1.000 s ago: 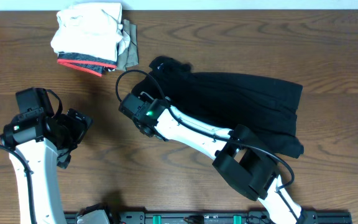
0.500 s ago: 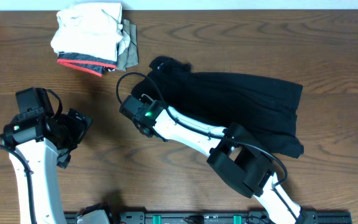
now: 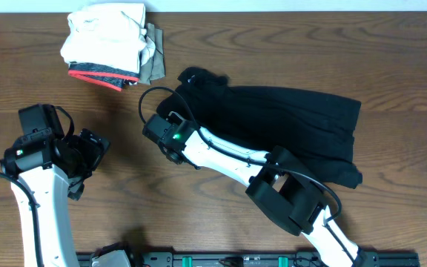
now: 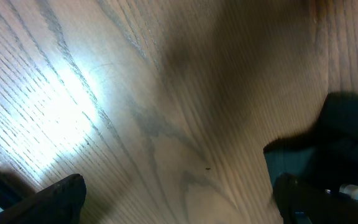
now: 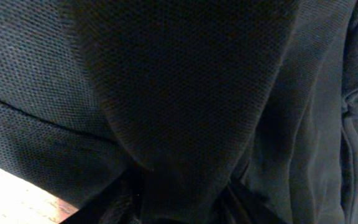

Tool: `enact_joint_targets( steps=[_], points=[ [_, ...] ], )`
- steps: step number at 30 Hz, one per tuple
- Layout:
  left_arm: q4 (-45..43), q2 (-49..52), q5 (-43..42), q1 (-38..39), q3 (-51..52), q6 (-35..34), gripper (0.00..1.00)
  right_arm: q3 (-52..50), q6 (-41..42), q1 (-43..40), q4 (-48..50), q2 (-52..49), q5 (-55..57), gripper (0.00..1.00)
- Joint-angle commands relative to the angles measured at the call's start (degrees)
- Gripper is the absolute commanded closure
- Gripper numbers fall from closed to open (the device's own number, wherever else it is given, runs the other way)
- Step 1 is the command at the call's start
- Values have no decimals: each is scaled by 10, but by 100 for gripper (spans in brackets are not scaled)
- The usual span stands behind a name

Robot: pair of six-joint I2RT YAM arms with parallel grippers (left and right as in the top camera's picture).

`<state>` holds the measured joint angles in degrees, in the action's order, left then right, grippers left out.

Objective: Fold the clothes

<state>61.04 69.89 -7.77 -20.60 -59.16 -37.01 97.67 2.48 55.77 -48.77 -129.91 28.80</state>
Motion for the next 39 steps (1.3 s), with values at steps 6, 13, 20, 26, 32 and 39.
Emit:
enact_joint_targets(
  steps=[6,13,20,26,32,39],
  points=[
    [-1,2,-1,-4,1,12,2,9,2,-4,6,13,43,67],
    [0,2,-1,-4,1,12,2,9,3,-16,23,19,44,97],
    [0,2,-1,-4,1,13,2,9,10,-42,54,19,44,99],
    [-1,2,-1,-4,1,14,2,9,21,-73,81,19,43,99],
    [0,2,-1,-4,1,14,2,9,22,-98,110,19,27,99],
    [-1,2,-1,-4,1,14,2,9,34,-117,116,19,-54,57]
  ],
)
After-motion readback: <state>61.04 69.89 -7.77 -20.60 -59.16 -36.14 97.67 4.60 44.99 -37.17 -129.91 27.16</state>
